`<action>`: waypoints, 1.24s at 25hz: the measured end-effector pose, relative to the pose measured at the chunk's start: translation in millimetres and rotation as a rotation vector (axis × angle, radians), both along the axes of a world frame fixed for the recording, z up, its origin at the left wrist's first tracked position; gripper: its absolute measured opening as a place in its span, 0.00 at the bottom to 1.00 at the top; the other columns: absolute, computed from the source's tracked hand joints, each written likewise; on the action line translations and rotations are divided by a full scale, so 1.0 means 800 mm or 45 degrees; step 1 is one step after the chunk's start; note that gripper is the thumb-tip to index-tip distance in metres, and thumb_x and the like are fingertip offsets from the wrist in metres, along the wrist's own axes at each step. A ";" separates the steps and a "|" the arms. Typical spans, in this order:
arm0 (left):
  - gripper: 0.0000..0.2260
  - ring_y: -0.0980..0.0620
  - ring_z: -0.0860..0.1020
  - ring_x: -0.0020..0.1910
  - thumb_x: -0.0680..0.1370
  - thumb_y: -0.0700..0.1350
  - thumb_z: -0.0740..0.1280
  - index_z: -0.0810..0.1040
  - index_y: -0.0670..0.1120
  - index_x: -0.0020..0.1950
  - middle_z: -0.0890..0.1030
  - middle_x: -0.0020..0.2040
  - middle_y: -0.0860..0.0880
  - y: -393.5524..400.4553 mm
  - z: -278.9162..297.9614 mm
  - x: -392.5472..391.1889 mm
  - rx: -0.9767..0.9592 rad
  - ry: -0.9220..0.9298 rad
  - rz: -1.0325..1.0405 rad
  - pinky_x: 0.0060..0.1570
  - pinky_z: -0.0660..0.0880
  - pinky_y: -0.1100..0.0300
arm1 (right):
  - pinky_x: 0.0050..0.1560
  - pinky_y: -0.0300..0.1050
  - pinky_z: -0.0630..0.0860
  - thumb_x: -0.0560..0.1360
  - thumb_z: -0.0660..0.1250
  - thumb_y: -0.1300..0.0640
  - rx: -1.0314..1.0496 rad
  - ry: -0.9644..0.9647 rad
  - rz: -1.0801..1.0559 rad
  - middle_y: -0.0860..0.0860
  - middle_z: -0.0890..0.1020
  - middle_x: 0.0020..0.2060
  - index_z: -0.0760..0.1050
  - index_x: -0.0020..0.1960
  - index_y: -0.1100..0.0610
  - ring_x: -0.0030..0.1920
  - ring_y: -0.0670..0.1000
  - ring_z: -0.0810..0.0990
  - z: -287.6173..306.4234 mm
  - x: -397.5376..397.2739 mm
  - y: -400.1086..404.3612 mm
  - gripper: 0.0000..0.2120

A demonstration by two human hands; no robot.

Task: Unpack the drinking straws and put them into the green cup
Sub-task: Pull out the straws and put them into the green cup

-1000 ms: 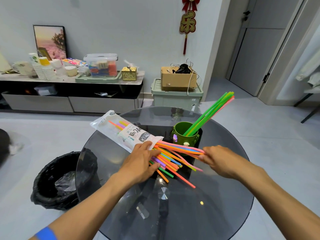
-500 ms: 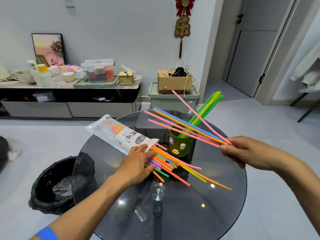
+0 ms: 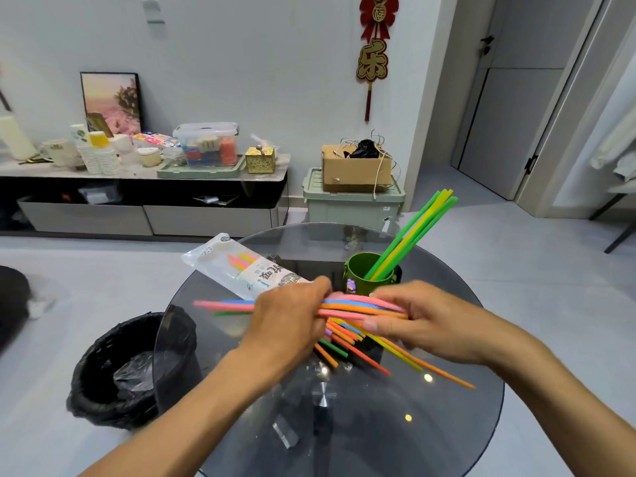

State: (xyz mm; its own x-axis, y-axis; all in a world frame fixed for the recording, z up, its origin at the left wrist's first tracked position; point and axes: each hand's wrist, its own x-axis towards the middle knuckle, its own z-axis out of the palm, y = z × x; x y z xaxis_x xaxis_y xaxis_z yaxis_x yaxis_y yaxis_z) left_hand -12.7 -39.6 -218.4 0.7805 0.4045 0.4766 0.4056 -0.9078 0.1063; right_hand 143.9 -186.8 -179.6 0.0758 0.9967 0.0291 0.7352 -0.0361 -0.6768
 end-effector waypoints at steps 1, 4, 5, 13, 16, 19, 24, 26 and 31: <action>0.07 0.42 0.77 0.37 0.74 0.47 0.64 0.77 0.45 0.39 0.79 0.34 0.46 0.005 0.006 0.000 -0.304 -0.228 0.014 0.38 0.71 0.53 | 0.39 0.50 0.75 0.75 0.69 0.45 0.166 0.171 -0.091 0.54 0.79 0.40 0.79 0.55 0.54 0.37 0.50 0.76 0.006 -0.006 0.003 0.15; 0.22 0.52 0.64 0.21 0.73 0.46 0.73 0.66 0.46 0.24 0.64 0.21 0.52 0.025 0.017 -0.004 -1.222 -0.932 -0.152 0.23 0.62 0.62 | 0.48 0.45 0.81 0.69 0.73 0.51 0.590 0.810 -0.381 0.57 0.83 0.52 0.78 0.60 0.53 0.48 0.53 0.82 0.016 -0.022 0.009 0.20; 0.22 0.52 0.63 0.20 0.70 0.45 0.74 0.65 0.48 0.24 0.63 0.20 0.52 0.021 0.017 -0.007 -1.421 -0.983 -0.248 0.22 0.63 0.64 | 0.51 0.44 0.81 0.67 0.73 0.55 0.632 0.937 -0.368 0.57 0.83 0.55 0.76 0.62 0.54 0.52 0.53 0.83 0.016 -0.030 0.013 0.23; 0.09 0.54 0.74 0.32 0.66 0.35 0.68 0.77 0.50 0.35 0.77 0.32 0.51 -0.030 -0.042 0.014 -1.455 -0.560 -0.346 0.31 0.72 0.58 | 0.40 0.38 0.79 0.64 0.75 0.62 0.680 1.137 -0.268 0.50 0.85 0.37 0.81 0.49 0.53 0.38 0.48 0.83 0.001 -0.107 0.055 0.15; 0.08 0.61 0.71 0.28 0.69 0.34 0.67 0.72 0.42 0.31 0.75 0.26 0.55 -0.036 -0.056 0.012 -1.439 -0.418 -0.266 0.32 0.71 0.64 | 0.31 0.37 0.70 0.66 0.78 0.54 0.672 1.248 -0.590 0.47 0.74 0.22 0.75 0.29 0.51 0.25 0.47 0.73 -0.019 -0.120 0.068 0.13; 0.05 0.58 0.67 0.32 0.70 0.36 0.67 0.74 0.37 0.35 0.74 0.30 0.50 -0.037 -0.065 0.019 -1.297 -0.402 -0.212 0.35 0.68 0.59 | 0.29 0.42 0.63 0.71 0.74 0.47 0.594 1.340 -0.840 0.48 0.64 0.17 0.67 0.24 0.51 0.20 0.48 0.64 -0.032 -0.126 0.074 0.23; 0.11 0.53 0.78 0.33 0.62 0.47 0.75 0.79 0.49 0.42 0.83 0.36 0.48 -0.022 -0.053 0.025 -1.429 -0.506 -0.141 0.36 0.77 0.57 | 0.21 0.37 0.58 0.74 0.71 0.50 0.982 1.616 -0.807 0.47 0.59 0.16 0.59 0.25 0.52 0.16 0.47 0.58 0.047 -0.043 0.066 0.26; 0.11 0.53 0.80 0.36 0.63 0.44 0.75 0.80 0.53 0.43 0.83 0.39 0.50 -0.007 -0.050 0.023 -1.434 -0.549 -0.066 0.40 0.78 0.60 | 0.21 0.36 0.58 0.75 0.68 0.50 1.229 1.702 -0.809 0.46 0.58 0.16 0.58 0.26 0.52 0.17 0.46 0.57 0.084 0.013 0.054 0.25; 0.07 0.52 0.82 0.37 0.67 0.41 0.74 0.81 0.53 0.40 0.83 0.36 0.53 0.003 -0.056 0.018 -1.441 -0.482 0.013 0.40 0.78 0.63 | 0.24 0.38 0.58 0.75 0.70 0.51 1.340 1.635 -1.131 0.47 0.59 0.18 0.59 0.26 0.52 0.19 0.48 0.58 0.050 0.074 0.070 0.25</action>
